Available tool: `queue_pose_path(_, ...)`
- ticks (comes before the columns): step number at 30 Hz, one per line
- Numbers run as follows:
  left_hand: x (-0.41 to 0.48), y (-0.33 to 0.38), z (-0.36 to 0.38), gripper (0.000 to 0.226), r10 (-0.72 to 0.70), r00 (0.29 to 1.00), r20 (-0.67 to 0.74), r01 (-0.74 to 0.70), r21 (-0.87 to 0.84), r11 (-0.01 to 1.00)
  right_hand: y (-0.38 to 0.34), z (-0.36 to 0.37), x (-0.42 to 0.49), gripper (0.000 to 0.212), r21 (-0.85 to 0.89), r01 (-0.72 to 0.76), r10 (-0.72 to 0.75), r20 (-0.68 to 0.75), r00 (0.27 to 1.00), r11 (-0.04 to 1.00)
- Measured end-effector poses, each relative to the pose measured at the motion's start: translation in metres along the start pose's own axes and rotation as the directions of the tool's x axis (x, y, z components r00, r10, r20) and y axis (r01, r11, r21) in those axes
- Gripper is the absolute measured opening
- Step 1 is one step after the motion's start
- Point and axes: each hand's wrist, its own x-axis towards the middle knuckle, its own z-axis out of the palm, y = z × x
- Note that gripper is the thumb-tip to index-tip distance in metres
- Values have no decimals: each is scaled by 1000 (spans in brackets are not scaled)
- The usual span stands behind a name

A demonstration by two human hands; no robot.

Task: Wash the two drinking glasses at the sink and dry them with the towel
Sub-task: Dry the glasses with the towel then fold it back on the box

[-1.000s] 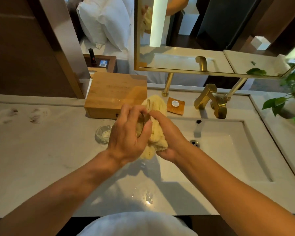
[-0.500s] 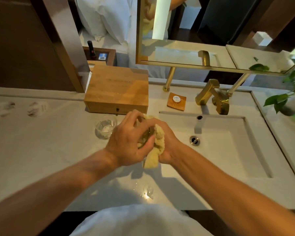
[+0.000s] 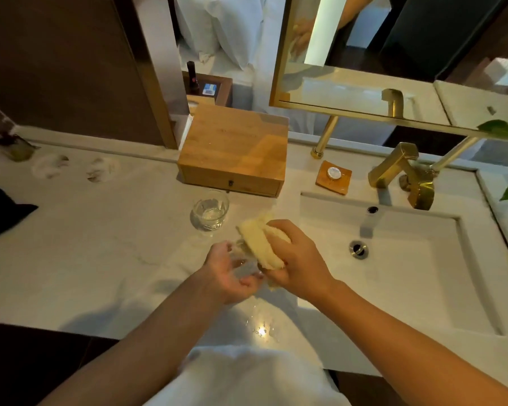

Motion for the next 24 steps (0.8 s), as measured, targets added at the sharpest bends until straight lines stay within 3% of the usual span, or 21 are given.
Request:
queue_pose_path(2, -5, 2, -4, 33, 104, 990, -99, -108, -39, 993, 7, 6, -12, 51, -50, 128, -129, -31, 991, 991)
queue_pose_path(3, -8, 3, -9, 34, 206, 963, -173, -212, -20, 977, 9, 10, -18, 50, -6, 102, -102, -29, 994, 995)
queue_pose_path(5, -17, 7, -20, 29, 458, 840, -291, -425, 171, 889, 3, 15, -24, 48, 186, -78, 82, -14, 997, 979)
queue_pose_path(6, -20, 9, -26, 30, 593, 750, -294, -502, 332, 799, -2, 17, -25, 43, 294, -203, 215, -7, 977, 934)
queue_pose_path(7, -22, 11, -33, 36, 731, 640, -237, -543, 534, 648, -7, 18, -24, 36, 400, -340, 362, 23, 932, 851)
queue_pose_path(8, -23, 12, -42, 41, 835, 536, -125, -506, 744, 437, -12, 17, -21, 27, 474, -467, 495, 74, 866, 746)
queue_pose_path(9, -24, 12, -49, 43, 883, 469, -15, -388, 895, 221, -16, 16, -17, 21, 537, -559, 590, 135, 796, 632)
queue_pose_path(11, -28, 11, -54, 42, 905, 395, 159, -134, 984, -115, -21, 13, -11, 16, 673, -654, 711, 266, 650, 346)
queue_pose_path(13, -29, 10, -55, 44, 898, 354, 261, 9, 959, -283, -25, 8, -7, 20, 763, -645, 739, 415, 531, 35)
queue_pose_path(15, -25, 12, -56, 46, 890, 349, 295, 72, 938, -339, -26, 5, -6, 29, 789, -591, 710, 513, 482, -168)
queue_pose_path(19, -18, 19, -54, 46, 879, 368, 303, 150, 914, -378, -21, 0, -8, 71, 805, -428, 591, 592, 547, -410)
queue_pose_path(22, -14, 24, -50, 50, 860, 386, 334, 176, 888, -424, -14, -12, -5, 41, 783, -362, 526, 612, 590, -506)
queue_pose_path(24, -12, 26, -49, 51, 857, 401, 323, 191, 886, -423, -10, -18, -1, 47, 776, -329, 495, 607, 622, -538)
